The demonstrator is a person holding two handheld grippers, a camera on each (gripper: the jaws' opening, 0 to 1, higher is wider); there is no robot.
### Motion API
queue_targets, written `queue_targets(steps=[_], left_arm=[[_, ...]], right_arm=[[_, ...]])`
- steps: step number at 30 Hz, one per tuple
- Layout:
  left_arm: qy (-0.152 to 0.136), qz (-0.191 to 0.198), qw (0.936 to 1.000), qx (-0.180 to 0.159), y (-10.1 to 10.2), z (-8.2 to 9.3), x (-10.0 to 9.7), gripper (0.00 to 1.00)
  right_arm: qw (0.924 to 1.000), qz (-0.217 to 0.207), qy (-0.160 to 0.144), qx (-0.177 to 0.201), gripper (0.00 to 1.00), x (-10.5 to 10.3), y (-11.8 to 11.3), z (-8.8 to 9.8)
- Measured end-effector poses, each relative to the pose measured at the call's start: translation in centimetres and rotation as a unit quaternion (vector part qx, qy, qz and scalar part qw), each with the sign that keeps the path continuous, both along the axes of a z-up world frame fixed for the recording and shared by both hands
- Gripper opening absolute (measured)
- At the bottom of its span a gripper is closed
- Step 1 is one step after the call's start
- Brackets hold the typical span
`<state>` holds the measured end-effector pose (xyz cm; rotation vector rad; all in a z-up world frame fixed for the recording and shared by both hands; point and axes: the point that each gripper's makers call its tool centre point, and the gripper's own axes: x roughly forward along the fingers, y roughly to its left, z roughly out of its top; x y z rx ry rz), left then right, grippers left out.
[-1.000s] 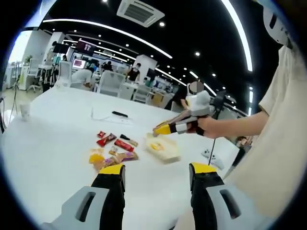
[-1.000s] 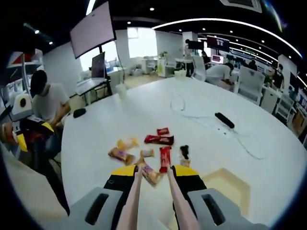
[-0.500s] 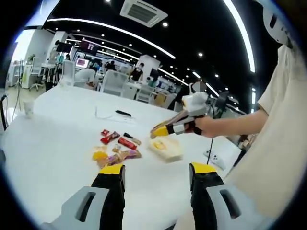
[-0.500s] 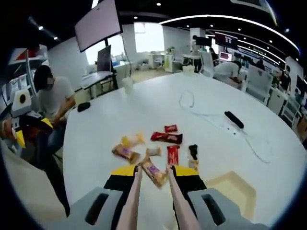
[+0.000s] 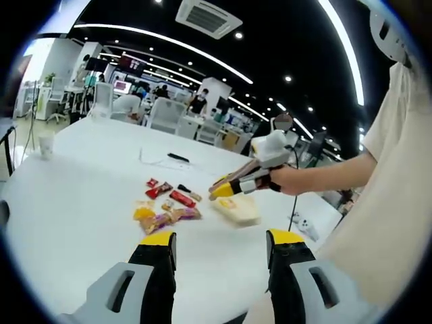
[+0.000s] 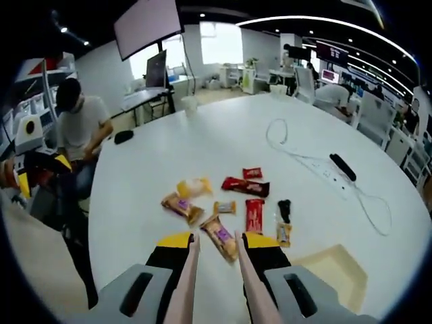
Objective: Place the target food into the container with the food tongs after gripping and lifting it, then release it inside without dropping or visibly crushing the food.
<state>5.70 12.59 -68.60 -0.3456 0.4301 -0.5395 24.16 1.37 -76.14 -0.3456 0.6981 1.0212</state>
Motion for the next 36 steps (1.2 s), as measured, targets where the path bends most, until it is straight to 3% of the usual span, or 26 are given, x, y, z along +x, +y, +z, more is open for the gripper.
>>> queue_targets(steps=[20,25,27,36], left_arm=[[0.007,0.003,1.0,-0.003,0.1,-0.3,0.2,0.53],[0.011,0.003,0.9999,-0.006,0.3,-0.6,0.5,0.53],[0.012,0.004,0.9999,-0.005,0.3,-0.6,0.6,0.53],[0.022,0.02,0.9995,-0.011,0.6,-1.2,0.3,0.53]], right_arm=[[0.9994,0.026,0.003,-0.022,0.27,0.3,1.3,-1.6],[0.9979,0.049,-0.004,-0.042,0.28,0.3,1.6,-2.3],[0.9922,0.094,-0.031,-0.076,0.27,0.1,1.9,-2.8],[0.9908,0.107,-0.019,-0.08,0.27,0.2,2.9,-3.8]])
